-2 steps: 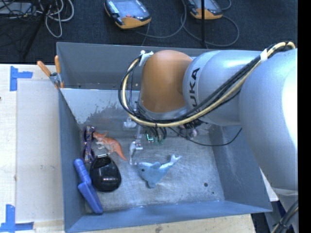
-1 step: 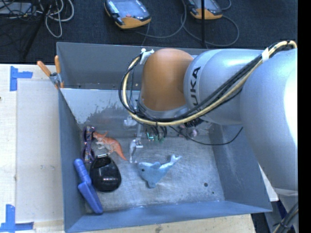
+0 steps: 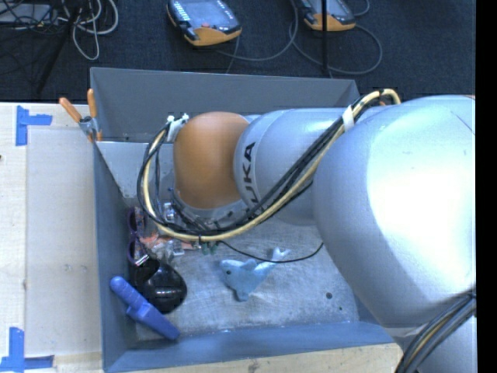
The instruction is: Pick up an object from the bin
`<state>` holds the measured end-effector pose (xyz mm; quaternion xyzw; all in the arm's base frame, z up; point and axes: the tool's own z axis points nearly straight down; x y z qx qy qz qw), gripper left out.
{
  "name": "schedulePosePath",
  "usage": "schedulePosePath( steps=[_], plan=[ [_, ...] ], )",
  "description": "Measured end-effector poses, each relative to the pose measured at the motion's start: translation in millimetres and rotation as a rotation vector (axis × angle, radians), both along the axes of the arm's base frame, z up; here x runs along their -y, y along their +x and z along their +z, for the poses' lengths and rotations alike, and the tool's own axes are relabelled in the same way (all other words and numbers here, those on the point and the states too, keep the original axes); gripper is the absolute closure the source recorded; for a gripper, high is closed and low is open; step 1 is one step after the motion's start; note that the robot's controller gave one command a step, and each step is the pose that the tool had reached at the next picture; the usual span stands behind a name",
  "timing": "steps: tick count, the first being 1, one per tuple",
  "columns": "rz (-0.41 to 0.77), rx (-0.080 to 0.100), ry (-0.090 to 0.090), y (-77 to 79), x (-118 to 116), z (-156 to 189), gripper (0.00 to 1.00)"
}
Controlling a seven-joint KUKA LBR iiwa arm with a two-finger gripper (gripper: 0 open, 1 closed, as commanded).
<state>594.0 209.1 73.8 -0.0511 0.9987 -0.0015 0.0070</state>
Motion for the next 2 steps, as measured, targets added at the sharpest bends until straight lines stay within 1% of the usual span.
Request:
schedulePosePath(
  steps=[1,2],
  plan=[
    [0.000,0.000,0.001,0.1,0,0,1.00],
    [-0.006,-0.018,-0.004,-5.3,-1,35,1.00]
  ],
)
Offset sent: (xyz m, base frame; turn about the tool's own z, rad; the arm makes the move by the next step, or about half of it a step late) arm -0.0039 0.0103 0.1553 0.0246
